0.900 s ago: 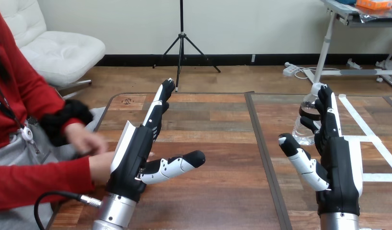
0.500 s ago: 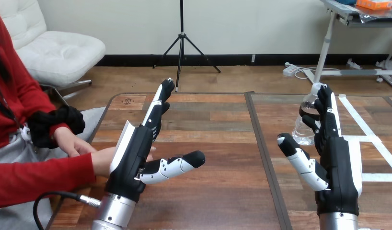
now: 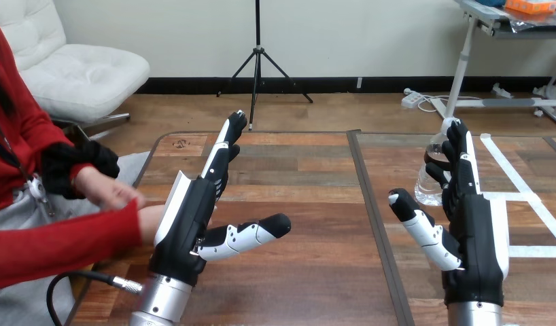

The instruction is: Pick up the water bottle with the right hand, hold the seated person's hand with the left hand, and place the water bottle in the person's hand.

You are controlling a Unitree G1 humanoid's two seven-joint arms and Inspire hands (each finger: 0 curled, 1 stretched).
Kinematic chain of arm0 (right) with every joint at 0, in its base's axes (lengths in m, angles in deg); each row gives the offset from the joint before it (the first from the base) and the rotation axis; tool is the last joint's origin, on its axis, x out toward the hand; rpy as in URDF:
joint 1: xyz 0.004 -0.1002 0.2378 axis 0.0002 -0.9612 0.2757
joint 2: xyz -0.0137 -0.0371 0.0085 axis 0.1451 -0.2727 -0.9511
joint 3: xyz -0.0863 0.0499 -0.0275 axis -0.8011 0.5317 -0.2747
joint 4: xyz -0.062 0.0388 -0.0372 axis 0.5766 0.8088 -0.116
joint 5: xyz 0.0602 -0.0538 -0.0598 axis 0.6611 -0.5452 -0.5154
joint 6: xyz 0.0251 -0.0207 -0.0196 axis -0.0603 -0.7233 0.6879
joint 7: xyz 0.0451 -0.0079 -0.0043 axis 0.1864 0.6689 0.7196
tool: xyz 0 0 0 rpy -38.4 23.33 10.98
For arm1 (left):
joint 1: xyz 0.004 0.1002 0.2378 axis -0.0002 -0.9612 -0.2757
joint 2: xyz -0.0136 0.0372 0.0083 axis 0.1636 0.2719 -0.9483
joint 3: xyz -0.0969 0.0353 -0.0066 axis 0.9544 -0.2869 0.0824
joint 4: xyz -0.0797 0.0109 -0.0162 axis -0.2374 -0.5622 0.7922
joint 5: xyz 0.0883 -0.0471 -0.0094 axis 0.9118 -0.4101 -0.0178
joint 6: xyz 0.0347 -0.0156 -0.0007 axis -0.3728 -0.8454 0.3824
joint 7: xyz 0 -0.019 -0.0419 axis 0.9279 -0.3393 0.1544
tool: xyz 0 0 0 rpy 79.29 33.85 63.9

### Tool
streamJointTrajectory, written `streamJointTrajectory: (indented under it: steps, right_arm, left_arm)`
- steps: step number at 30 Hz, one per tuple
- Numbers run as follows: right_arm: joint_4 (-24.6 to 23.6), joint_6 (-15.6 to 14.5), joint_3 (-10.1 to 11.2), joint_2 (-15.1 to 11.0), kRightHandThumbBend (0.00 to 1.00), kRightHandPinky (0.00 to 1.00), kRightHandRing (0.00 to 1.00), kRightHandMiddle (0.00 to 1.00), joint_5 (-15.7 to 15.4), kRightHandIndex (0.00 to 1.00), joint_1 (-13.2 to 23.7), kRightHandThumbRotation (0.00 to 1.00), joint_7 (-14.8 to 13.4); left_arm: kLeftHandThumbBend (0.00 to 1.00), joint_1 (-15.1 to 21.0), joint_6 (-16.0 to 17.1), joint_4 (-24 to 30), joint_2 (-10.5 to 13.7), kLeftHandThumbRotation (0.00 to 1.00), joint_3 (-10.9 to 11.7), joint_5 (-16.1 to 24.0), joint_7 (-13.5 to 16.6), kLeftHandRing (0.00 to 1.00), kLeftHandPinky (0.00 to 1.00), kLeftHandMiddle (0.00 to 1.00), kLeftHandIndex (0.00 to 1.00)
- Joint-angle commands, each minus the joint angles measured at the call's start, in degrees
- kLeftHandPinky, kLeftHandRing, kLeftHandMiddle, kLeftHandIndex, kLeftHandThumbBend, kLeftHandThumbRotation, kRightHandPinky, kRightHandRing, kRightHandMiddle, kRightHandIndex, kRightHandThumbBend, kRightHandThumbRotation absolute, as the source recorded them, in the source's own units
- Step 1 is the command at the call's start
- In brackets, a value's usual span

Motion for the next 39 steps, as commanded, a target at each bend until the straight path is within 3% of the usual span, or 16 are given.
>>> streamJointTrajectory:
  steps: [1, 17, 20, 26, 39]
  right_arm:
    - [-2.16, 1.69, -0.45, 0.48, 1.0, 0.91, 1.0, 1.0, 0.51, 1.0, 1.6, 0.67, 0.16]
    - [-1.64, 1.87, -0.3, 0.8, 1.0, 0.92, 1.0, 1.0, -1.68, 1.0, 1.28, 0.67, -1.79]
    - [-1.36, 1.92, -0.11, 0.76, 1.0, 0.92, 1.0, 1.0, -2.7, 1.0, 1.45, 0.67, -2.78]
    - [-1.18, 0.78, 0.97, 1.23, 1.0, 0.91, 1.0, 1.0, -7.74, 1.0, 1.89, 0.69, -8.21]
    - [-0.16, -1.35, 1.88, 0.31, 1.0, 0.99, 1.0, 1.0, -9.07, 1.0, 3.58, 0.68, -12.2]
  left_arm:
    - [1.0, 1.93, 0.37, 3.2, 0.45, 0.6, 0.82, -1.25, 0.01, 1.0, 0.97, 1.0, 1.0]
    - [1.0, 1.56, -0.06, 3.72, 0.65, 0.6, 0.82, -0.91, 0.28, 1.0, 0.97, 1.0, 1.0]
    - [1.0, 1.59, -0.09, 3.64, 0.69, 0.6, 0.84, -0.95, 0.26, 1.0, 0.97, 1.0, 1.0]
    - [1.0, 1.67, 0.26, 3.32, 0.72, 0.6, 1.08, -0.35, 0.88, 1.0, 0.97, 1.0, 1.0]
    - [1.0, 1.79, -0.04, 3.39, 1.19, 0.61, 1.1, 0.16, 1.36, 1.0, 0.96, 1.0, 1.0]
